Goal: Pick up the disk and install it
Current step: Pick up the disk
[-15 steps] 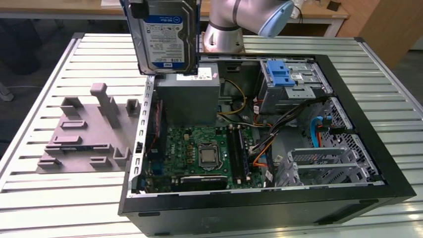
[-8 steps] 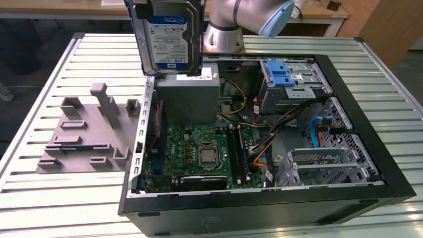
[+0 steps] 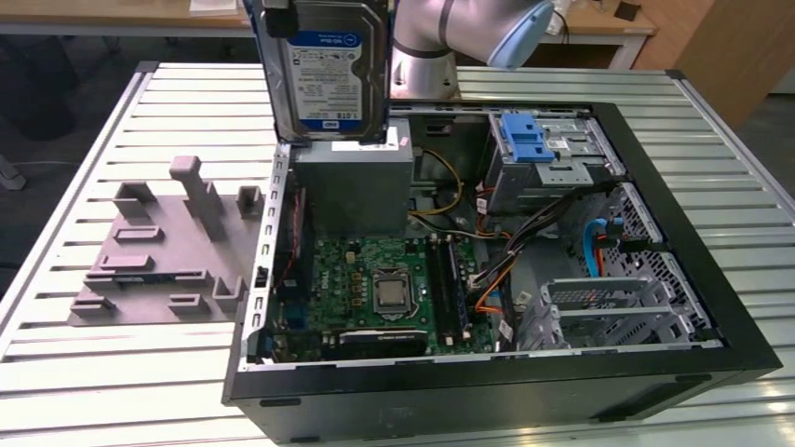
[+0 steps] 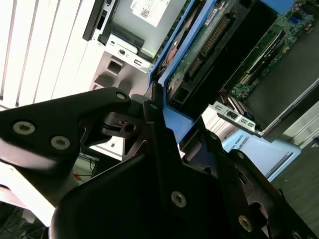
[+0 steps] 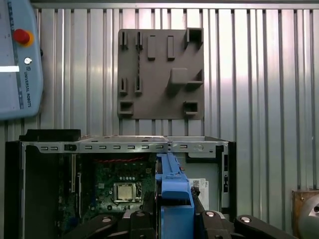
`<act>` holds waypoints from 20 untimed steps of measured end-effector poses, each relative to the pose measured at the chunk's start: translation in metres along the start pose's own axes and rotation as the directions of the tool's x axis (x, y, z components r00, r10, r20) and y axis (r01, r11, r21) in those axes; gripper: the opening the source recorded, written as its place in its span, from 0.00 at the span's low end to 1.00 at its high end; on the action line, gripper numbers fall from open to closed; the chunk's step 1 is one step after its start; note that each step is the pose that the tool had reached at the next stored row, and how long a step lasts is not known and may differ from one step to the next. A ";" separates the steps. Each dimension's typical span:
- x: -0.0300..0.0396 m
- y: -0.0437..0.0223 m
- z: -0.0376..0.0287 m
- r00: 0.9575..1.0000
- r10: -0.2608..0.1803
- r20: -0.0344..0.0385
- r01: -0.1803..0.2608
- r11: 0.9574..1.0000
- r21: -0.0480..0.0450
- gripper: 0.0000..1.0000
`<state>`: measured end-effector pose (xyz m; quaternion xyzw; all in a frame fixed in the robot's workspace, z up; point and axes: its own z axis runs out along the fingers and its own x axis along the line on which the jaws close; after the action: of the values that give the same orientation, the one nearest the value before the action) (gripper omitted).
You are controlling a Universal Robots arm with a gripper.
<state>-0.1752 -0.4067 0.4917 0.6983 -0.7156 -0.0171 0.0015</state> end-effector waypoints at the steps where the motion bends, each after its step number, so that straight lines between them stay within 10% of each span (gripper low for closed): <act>1: 0.0002 -0.0009 0.0000 1.000 0.000 0.000 0.000 1.000 0.000 0.36; 20: 0.0034 -0.0090 -0.0001 1.000 0.000 0.000 0.000 1.000 0.000 0.36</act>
<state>-0.1663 -0.4102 0.4914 0.6983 -0.7156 -0.0170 0.0015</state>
